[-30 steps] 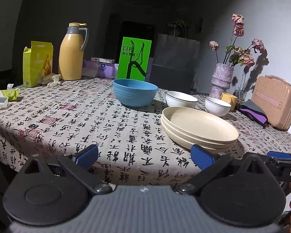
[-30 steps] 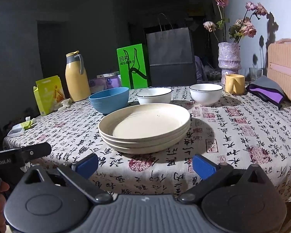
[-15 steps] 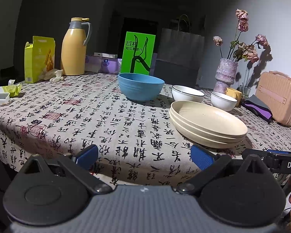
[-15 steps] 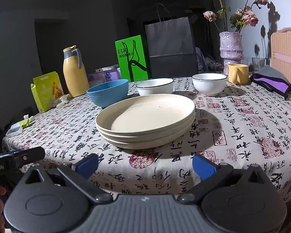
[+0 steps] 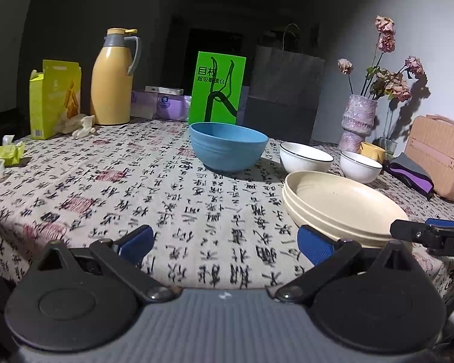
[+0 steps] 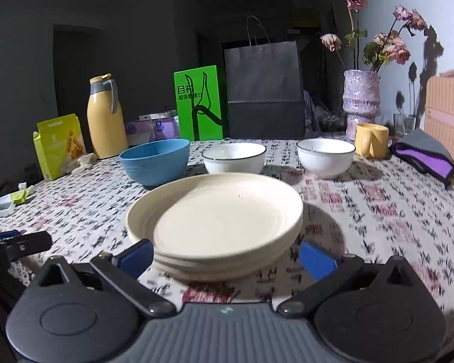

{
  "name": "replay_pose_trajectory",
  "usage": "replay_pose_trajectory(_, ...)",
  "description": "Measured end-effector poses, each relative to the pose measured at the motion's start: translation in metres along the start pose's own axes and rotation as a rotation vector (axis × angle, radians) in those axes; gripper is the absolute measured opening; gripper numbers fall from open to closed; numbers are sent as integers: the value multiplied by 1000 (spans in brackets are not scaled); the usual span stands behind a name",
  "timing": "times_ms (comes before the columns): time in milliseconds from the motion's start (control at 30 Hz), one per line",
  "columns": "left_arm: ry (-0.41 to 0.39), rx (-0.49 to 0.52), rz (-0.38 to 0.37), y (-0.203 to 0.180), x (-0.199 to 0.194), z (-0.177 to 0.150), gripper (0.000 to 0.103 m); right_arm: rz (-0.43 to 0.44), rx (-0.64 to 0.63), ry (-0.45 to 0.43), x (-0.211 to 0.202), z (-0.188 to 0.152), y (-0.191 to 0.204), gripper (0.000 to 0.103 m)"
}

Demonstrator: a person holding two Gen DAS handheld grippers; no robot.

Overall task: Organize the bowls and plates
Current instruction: 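Move both open grippers toward the blue bowl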

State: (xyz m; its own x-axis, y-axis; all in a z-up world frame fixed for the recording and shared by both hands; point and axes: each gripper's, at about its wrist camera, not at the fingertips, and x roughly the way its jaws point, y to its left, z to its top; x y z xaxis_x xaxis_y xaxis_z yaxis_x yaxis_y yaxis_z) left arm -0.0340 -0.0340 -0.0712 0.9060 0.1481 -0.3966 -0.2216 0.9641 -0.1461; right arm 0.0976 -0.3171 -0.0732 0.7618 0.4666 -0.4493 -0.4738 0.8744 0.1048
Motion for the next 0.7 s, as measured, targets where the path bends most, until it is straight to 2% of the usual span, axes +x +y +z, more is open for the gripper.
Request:
replay_pose_trajectory(233,-3,-8,-21,14,23,26,103,-18,-3,12,28,34,3,103)
replay_pose_trajectory(300,5,-7,-17,18,30,35,103,-15,-19,41,39,46,7,103)
replay_pose_trajectory(467,38,-48,-63,33,51,57,103,15,-48,104,67,75,16,103)
replay_pose_trajectory(600,63,-71,-88,44,70,75,103,47,-41,141,89,96,18,103)
replay_pose_trajectory(700,91,-83,-93,52,85,87,103,64,-36,200,111,108,17,103)
